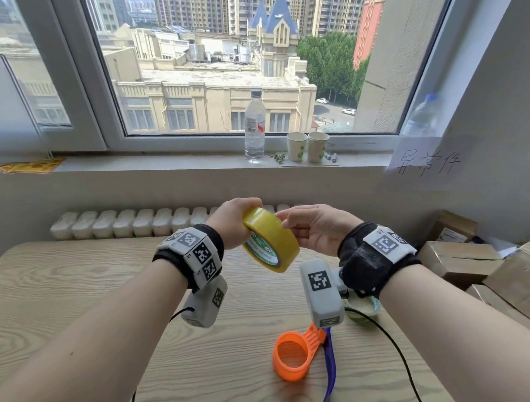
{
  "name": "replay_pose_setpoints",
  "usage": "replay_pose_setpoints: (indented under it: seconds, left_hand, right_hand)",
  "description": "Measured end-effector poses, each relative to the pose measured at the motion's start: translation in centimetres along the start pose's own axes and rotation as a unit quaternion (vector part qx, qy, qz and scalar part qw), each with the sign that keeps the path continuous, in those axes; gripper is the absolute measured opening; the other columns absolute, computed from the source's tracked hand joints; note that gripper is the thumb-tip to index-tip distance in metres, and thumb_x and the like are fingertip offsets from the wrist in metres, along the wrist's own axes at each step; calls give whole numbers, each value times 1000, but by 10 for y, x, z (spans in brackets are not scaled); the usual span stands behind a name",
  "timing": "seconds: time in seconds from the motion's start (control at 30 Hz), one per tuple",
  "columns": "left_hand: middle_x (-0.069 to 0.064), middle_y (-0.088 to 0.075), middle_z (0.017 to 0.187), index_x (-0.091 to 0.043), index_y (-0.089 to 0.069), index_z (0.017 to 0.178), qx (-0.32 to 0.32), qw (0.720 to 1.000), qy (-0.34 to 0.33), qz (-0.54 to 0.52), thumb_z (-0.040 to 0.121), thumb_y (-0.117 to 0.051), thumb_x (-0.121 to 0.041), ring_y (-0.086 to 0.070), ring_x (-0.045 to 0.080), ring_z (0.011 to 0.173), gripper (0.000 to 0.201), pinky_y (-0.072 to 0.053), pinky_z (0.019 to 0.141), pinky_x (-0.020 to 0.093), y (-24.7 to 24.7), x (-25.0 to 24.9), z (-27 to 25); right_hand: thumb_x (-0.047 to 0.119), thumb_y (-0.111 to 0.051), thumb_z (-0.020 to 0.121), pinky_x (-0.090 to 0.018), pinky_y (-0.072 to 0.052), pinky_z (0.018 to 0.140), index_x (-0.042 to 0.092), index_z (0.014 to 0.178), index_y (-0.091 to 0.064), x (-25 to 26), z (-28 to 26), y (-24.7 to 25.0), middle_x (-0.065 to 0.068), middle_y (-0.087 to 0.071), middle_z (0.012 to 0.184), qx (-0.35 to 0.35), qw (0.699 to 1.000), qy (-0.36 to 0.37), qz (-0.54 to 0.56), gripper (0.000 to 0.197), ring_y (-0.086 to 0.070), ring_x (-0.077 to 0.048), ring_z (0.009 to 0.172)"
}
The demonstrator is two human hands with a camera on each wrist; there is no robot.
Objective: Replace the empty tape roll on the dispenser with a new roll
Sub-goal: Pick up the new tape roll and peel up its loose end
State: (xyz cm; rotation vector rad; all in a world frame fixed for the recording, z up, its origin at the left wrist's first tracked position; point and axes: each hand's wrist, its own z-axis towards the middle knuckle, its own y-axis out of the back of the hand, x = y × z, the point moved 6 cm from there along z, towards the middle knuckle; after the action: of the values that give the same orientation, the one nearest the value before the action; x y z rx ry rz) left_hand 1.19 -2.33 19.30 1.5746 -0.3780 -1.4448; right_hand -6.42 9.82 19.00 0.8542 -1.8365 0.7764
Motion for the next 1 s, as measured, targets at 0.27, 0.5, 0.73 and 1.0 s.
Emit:
replay_pose_setpoints:
  seconds: [0.27, 0.5, 0.73, 1.0]
  left_hand:
    - [-1, -57, 74, -21, -52, 77, -8, 1000, 5, 8, 77, -52, 4, -55, 20, 75, 25, -42, 66, 28, 2, -3, -2]
    - [2, -58, 80, -20, -53, 79, -8, 1000, 3, 11, 77, -51, 5, -56, 21, 79, 25, -45, 70, 29, 3, -10, -6]
    - [2, -59, 82, -19, -52, 80, -2, 1000, 4, 18, 78, -50, 6, -55, 20, 80, 25, -41, 68, 28, 2, -14, -6]
    - [0, -57, 79, -20, -53, 79, 1, 1000, 2, 11, 79, -49, 6, -56, 21, 80, 26, -50, 71, 33, 2, -15, -5]
  right_hand:
    - [-7, -63, 80, -21, -58, 65, 1, 88, -70, 5, -7, -1, -9, -69, 77, -6, 1000, 29, -11, 13, -67, -14, 64]
    - [-6, -65, 80, -20, -57, 63, 1, 81, -69, 10, -14, -1, -10, -67, 75, -32, 998, 50, -26, 9, -63, -15, 63]
    - [-4, -68, 78, -19, -57, 57, -1, 85, -69, 11, -15, 0, -10, -67, 76, -53, 996, 58, -44, 8, -64, -14, 62]
    - [-6, -67, 77, -19, -57, 62, 2, 80, -70, 10, -16, 3, -6, -69, 70, -42, 996, 58, -48, 9, -66, -12, 60]
